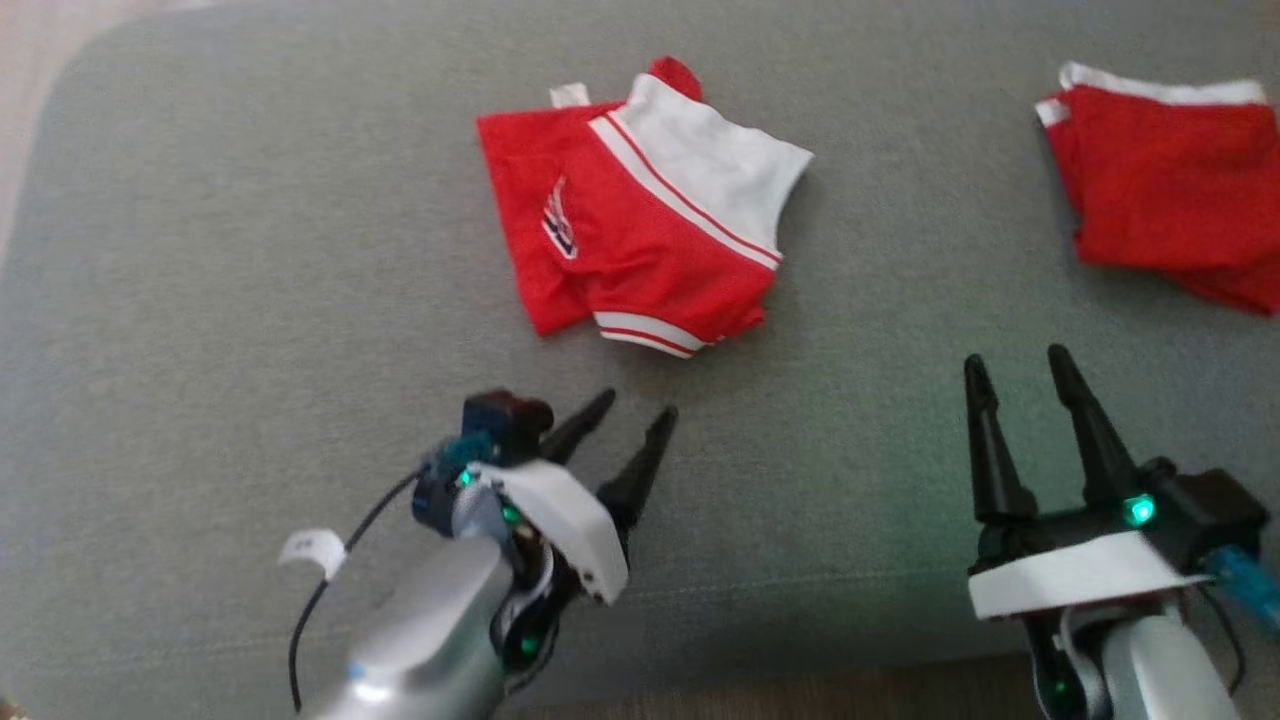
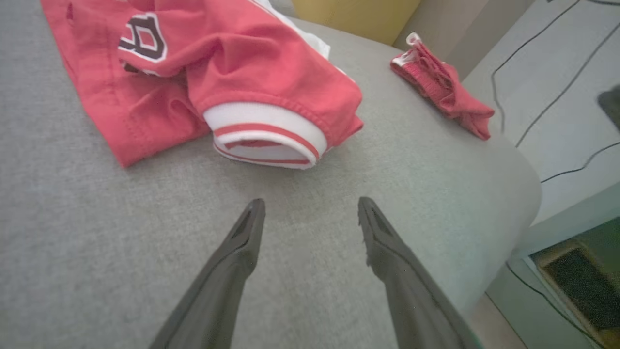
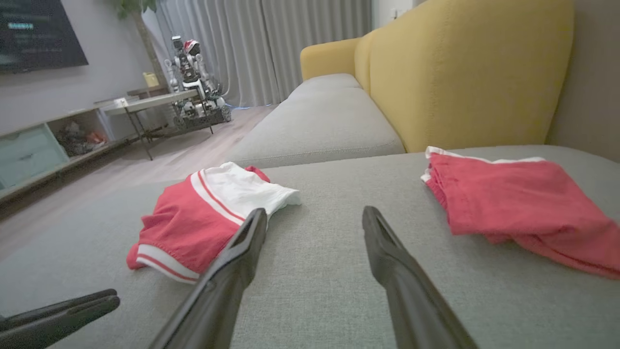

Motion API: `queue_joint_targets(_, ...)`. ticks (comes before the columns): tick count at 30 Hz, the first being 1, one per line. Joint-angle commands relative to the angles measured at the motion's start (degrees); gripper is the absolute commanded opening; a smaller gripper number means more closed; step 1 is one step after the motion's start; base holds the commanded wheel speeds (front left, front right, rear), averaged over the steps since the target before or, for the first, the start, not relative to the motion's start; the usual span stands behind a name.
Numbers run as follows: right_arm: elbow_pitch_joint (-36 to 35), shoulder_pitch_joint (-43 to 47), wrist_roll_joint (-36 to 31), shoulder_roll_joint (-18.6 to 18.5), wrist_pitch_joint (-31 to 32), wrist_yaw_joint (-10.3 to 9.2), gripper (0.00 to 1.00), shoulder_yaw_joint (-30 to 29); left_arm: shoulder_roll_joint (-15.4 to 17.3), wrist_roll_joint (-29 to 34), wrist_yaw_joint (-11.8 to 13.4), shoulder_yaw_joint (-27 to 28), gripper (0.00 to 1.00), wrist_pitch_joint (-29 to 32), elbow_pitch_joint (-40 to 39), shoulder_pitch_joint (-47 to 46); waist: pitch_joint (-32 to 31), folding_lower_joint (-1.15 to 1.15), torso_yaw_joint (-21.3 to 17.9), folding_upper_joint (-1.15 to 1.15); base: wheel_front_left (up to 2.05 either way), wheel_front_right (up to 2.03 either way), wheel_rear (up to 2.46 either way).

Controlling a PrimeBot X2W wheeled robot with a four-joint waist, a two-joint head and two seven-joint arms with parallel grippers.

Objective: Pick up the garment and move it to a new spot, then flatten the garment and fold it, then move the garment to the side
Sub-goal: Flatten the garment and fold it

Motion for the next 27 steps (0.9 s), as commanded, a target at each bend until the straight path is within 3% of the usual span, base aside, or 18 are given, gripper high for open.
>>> queue_joint_targets(1, -1.92, -1.4, 2.77, -0.59, -0.37, -0.02, 1.0, 0.75, -0.03, -0.71, 1.16, 0.83, 1.0, -0.13, 0.09, -3.02, 1.99, -0.01, -2.14, 0.0, 0.0, 0.0, 0.0)
queue_joint_targets(6, -1.78, -2.53, 8.24, -0.59, -0.37, -0.02, 1.0, -0.32, -0.03, -4.85, 2.42, -1.81, 1.0, -1.25, 4.62, -7.74, 3.35, -0.01, -4.0, 0.0, 0.0, 0.0, 0.0)
queue_joint_targets(15, -1.62, -3.3, 6.96, -0.59, -0.37, -0.02, 1.0, 0.79, -0.03, -7.62, 3.08, -2.57, 1.0, -3.27, 8.24, -12.77, 3.15, -0.01, -5.37, 0.0, 0.0, 0.0, 0.0)
queue_joint_targets(16, -1.61, -3.38, 6.89, -0.59, -0.37, -0.02, 1.0, 1.03, -0.03, -7.64, 2.98, -2.44, 0.73, -3.32, 8.64, -13.21, 2.88, -0.01, -5.6, 0.0, 0.0, 0.0, 0.0)
queue_joint_targets(18, -1.72, -3.54, 6.61, -0.59, -0.37, -0.02, 1.0, 1.44, -0.03, -7.24, 2.64, -1.32, 0.0, -3.35, 8.61, -14.07, 2.29, -0.01, -6.05, 0.0, 0.0, 0.0, 0.0)
queue_joint_targets(27, -1.19, -2.8, 5.7, -0.59, -0.37, -0.02, 1.0, 2.96, -0.03, -3.16, -1.44, 7.21, 0.0, -3.38, 1.63, -20.58, -2.76, -0.01, -8.46, 0.0, 0.0, 0.0, 0.0)
